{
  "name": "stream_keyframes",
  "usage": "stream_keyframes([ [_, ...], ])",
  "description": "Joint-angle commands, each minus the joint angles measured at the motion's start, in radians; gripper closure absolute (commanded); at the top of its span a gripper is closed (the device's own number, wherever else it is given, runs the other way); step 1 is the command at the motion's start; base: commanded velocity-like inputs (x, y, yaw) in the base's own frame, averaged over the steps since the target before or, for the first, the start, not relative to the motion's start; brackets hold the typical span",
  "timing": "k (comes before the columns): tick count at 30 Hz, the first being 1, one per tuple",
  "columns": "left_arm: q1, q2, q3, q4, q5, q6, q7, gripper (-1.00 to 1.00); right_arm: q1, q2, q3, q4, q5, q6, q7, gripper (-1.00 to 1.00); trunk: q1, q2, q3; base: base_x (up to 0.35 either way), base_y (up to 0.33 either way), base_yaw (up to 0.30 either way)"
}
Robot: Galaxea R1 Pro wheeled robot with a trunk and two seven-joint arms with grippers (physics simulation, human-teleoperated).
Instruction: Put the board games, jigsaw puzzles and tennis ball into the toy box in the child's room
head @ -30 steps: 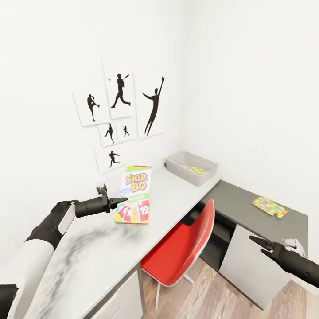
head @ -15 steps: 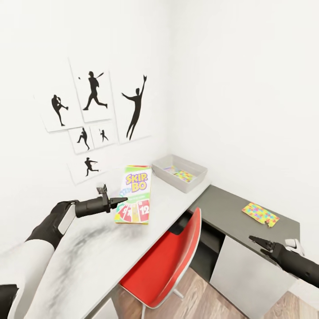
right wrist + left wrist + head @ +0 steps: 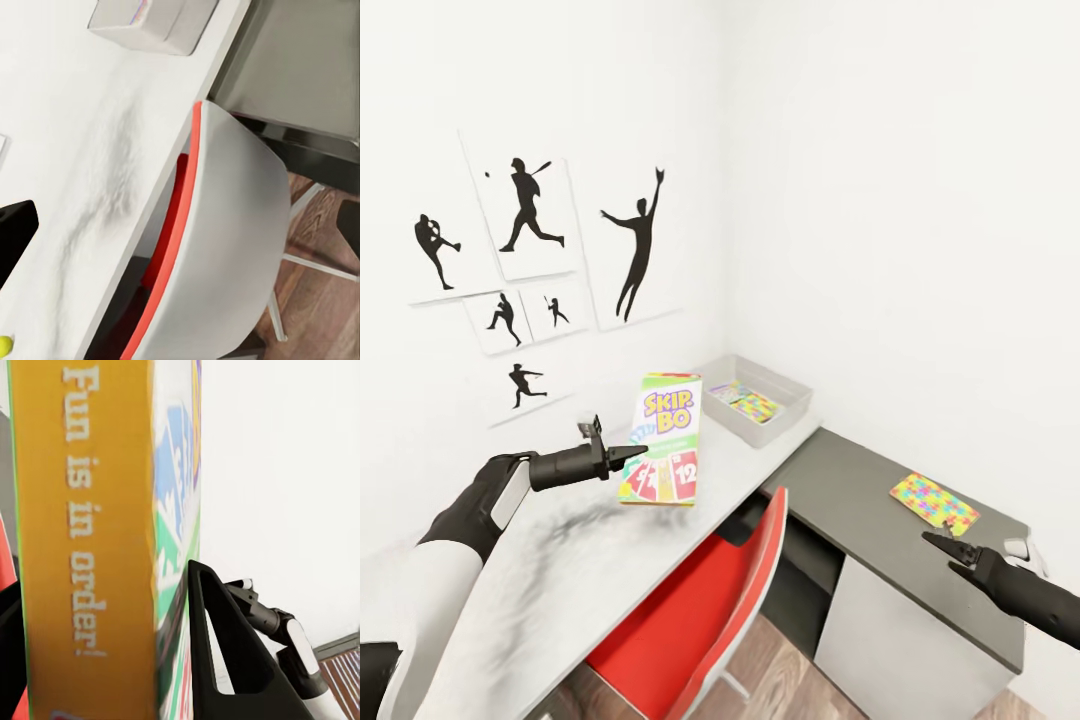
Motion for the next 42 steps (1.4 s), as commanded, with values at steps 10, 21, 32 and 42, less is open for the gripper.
stream_keyframes([
  [10, -0.001, 0.000, -0.001, 0.000, 0.005, 0.008, -0.002, 1.00, -0.001, 0.000, -0.002, 0.000, 0.008, 0.005, 0.006, -1.00, 0.001, -0.002, -0.002, 0.097, -0.322, 0.262],
  [21, -0.001, 0.001, -0.001, 0.000, 0.005, 0.008, -0.002, 1.00, -0.001, 0.000, -0.002, 0.000, 0.008, 0.005, 0.006, -1.00, 0.001, -0.002, -0.003, 0.135, -0.276, 0.271],
  [32, -0.001, 0.001, -0.001, 0.000, 0.005, 0.008, -0.003, 1.00, -0.001, 0.000, -0.002, 0.000, 0.008, 0.005, 0.006, -1.00, 0.001, -0.002, -0.003, 0.144, -0.119, 0.033],
  [42, -0.001, 0.001, -0.001, 0.000, 0.005, 0.008, -0.002, 1.00, -0.001, 0.000, -0.002, 0.000, 0.009, 0.005, 0.006, -1.00, 0.001, -0.002, -0.003, 0.182, -0.003, 0.208],
])
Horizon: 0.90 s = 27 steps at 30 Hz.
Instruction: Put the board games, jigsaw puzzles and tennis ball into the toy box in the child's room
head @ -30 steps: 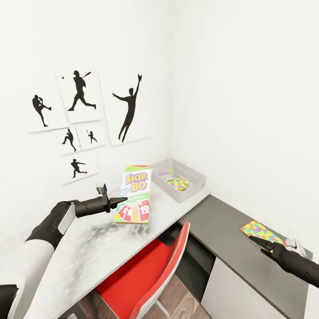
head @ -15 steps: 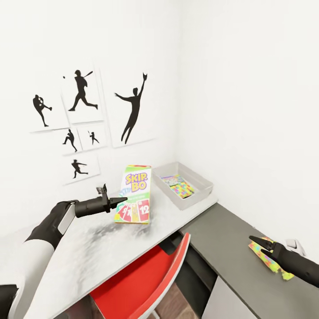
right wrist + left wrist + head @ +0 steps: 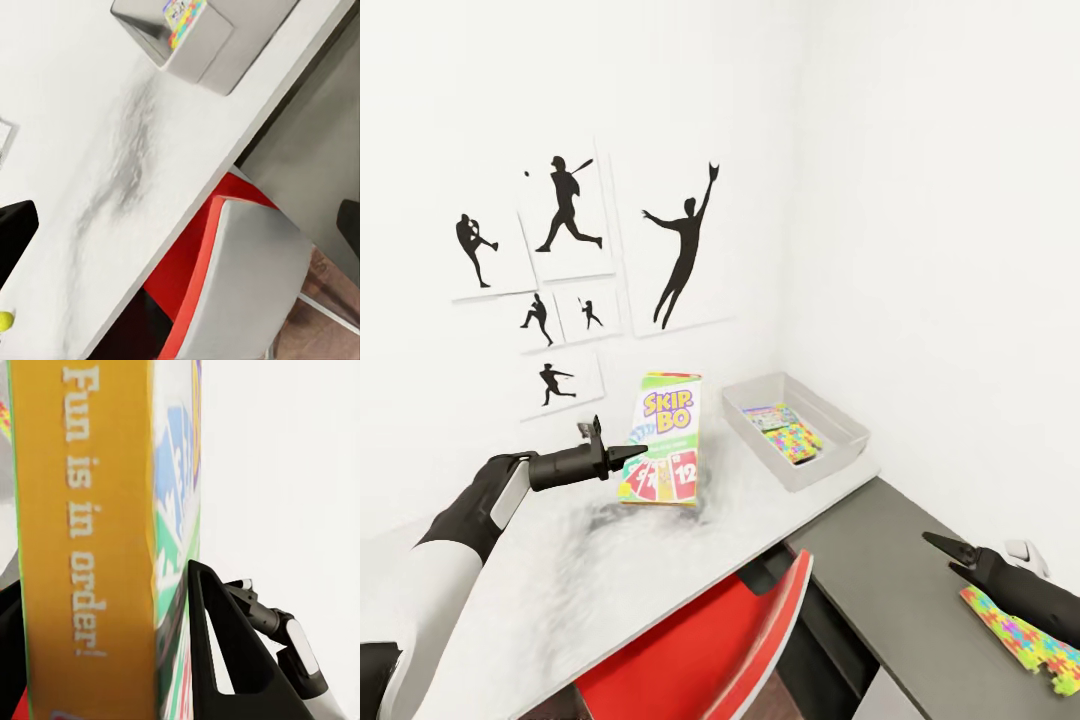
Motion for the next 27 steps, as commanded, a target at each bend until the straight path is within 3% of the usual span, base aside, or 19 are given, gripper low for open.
stream_keyframes([
  [1, -0.001, 0.000, -0.001, 0.000, 0.004, 0.008, -0.001, 1.00, -0.001, 0.000, -0.002, 0.000, 0.005, 0.005, 0.007, -1.00, 0.001, -0.002, -0.002, 0.093, 0.000, 0.275],
  [12, -0.001, 0.000, -0.001, 0.000, 0.004, 0.008, -0.001, 1.00, -0.001, 0.000, -0.002, 0.000, 0.005, 0.005, 0.008, -1.00, 0.001, -0.002, -0.002, 0.182, -0.031, 0.254],
  [27, -0.001, -0.001, -0.001, 0.000, 0.004, 0.008, -0.001, 1.00, -0.001, 0.000, -0.003, 0.000, 0.003, 0.005, 0.009, -1.00, 0.001, -0.002, -0.002, 0.144, -0.115, 0.018],
])
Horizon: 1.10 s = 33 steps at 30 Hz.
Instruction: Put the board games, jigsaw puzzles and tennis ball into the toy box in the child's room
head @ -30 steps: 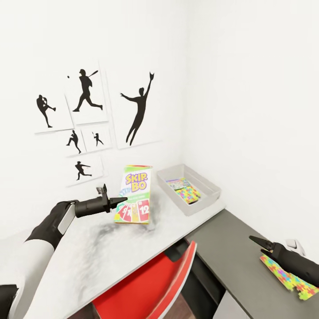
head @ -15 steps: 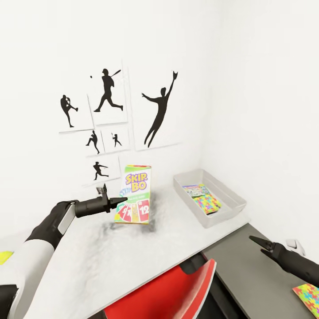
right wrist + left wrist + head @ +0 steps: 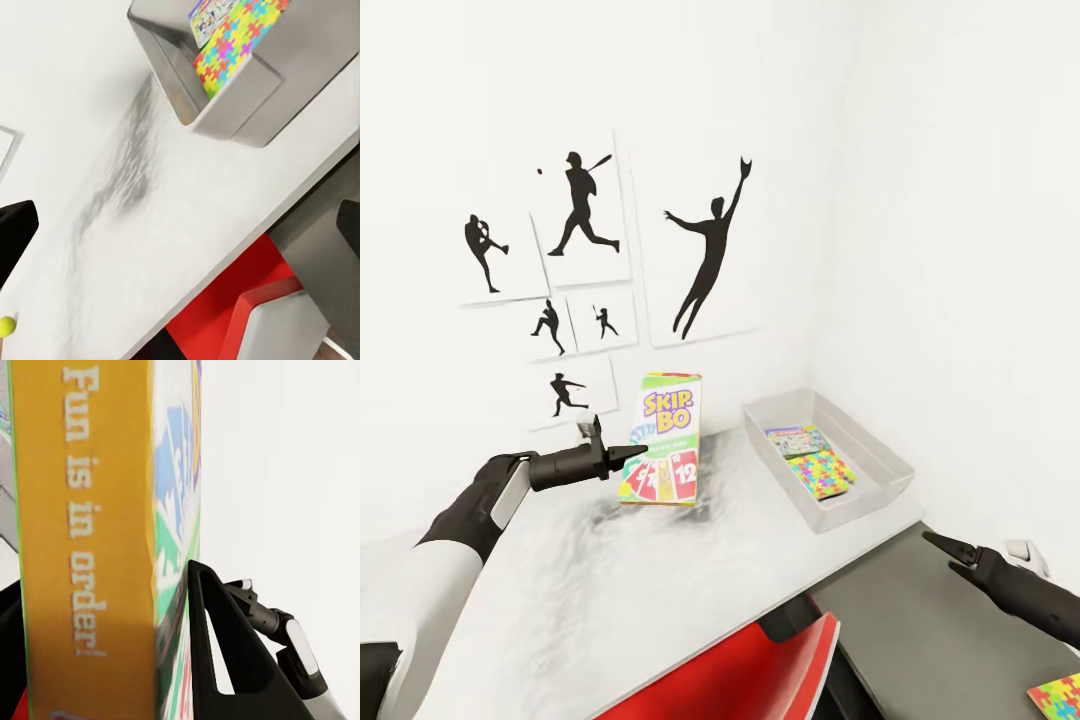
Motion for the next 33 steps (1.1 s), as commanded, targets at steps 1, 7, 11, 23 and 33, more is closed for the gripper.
stream_keyframes([
  [1, -0.001, 0.001, 0.000, 0.000, 0.003, 0.007, -0.001, 1.00, -0.001, 0.000, -0.001, 0.000, 0.006, 0.005, 0.007, -1.00, 0.001, -0.002, -0.002, 0.091, -0.013, 0.000],
  [7, -0.001, 0.001, 0.000, 0.000, 0.003, 0.008, -0.001, 1.00, -0.001, 0.000, -0.001, 0.000, 0.005, 0.005, 0.007, -1.00, 0.001, -0.002, -0.002, 0.103, -0.004, 0.000],
  [11, -0.001, 0.001, 0.000, 0.000, 0.003, 0.006, -0.001, 1.00, -0.001, 0.000, -0.001, 0.000, 0.006, 0.005, 0.007, -1.00, 0.001, -0.002, -0.002, 0.049, 0.000, 0.000],
  [23, -0.001, 0.001, 0.001, 0.000, 0.003, 0.006, -0.001, 1.00, -0.001, 0.000, 0.000, 0.000, 0.008, 0.002, 0.008, -1.00, 0.001, -0.002, -0.002, 0.045, 0.033, 0.000],
  [33, -0.001, 0.001, 0.001, 0.000, 0.003, 0.006, -0.002, 1.00, -0.001, 0.005, 0.000, 0.003, 0.012, -0.002, 0.008, -1.00, 0.001, -0.002, -0.002, 0.052, 0.001, 0.000],
])
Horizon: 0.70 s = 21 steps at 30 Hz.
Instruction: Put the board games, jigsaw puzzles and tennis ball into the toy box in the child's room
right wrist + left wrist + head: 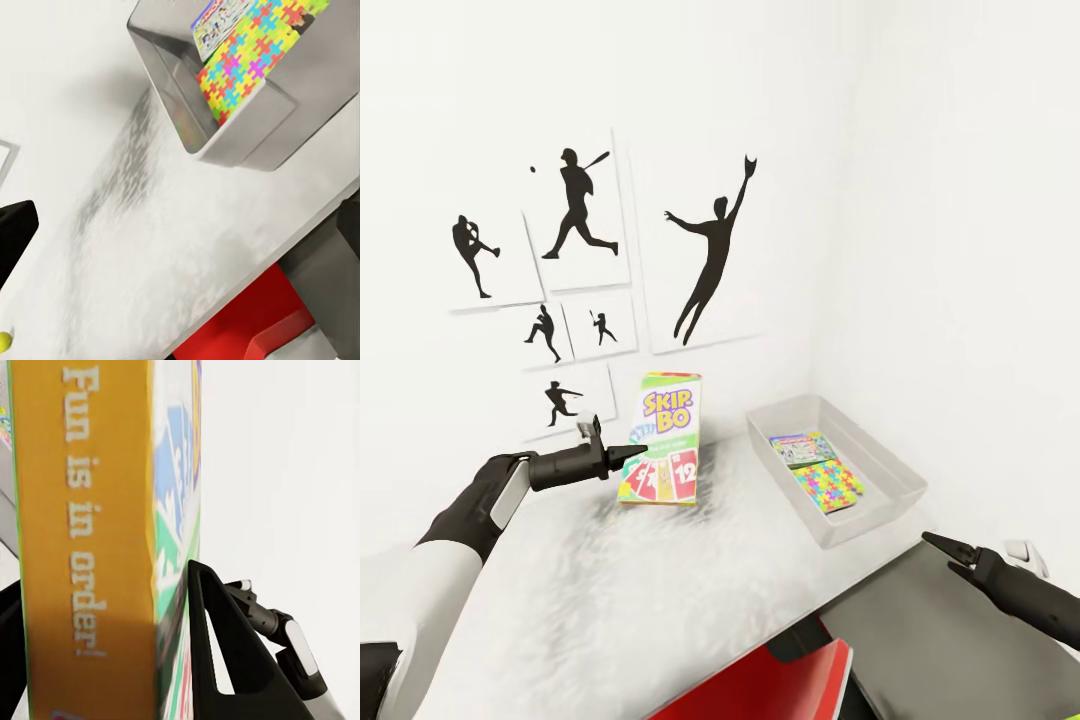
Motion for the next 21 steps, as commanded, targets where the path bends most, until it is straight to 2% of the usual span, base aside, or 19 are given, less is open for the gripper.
stream_keyframes([
  [1, -0.001, 0.000, -0.001, 0.000, 0.003, 0.007, -0.001, 1.00, -0.001, 0.000, -0.001, 0.000, 0.006, 0.005, 0.007, -1.00, 0.001, -0.002, -0.002, 0.019, 0.000, 0.000],
  [21, 0.000, 0.002, -0.001, 0.000, 0.003, 0.007, -0.002, 1.00, -0.001, 0.000, -0.003, 0.014, 0.002, 0.006, 0.007, -1.00, 0.001, -0.002, -0.002, 0.009, 0.000, 0.000],
])
